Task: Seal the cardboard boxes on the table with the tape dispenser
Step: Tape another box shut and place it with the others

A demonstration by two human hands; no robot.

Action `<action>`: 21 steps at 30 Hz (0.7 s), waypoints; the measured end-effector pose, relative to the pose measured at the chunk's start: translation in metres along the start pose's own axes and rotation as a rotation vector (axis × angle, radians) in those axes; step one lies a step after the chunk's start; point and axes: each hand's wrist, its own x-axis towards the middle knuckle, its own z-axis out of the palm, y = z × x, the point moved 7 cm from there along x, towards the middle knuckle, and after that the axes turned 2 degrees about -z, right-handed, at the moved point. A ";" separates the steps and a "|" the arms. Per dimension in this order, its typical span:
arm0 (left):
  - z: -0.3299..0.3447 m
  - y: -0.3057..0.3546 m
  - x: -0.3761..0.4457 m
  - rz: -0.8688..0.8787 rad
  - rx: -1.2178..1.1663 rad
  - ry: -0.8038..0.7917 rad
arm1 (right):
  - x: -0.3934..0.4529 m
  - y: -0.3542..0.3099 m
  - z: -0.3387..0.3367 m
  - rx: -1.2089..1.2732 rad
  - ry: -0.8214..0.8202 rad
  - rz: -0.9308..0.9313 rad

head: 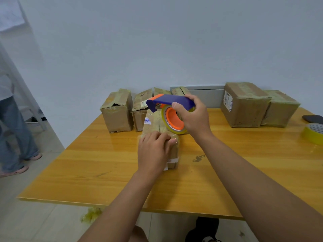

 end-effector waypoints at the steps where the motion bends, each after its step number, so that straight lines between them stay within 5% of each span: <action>1: 0.003 -0.001 -0.002 0.006 0.003 0.002 | 0.000 -0.001 0.001 -0.013 -0.009 -0.014; 21: 0.001 0.008 -0.008 0.007 0.130 -0.031 | -0.004 -0.002 0.005 -0.031 -0.005 -0.025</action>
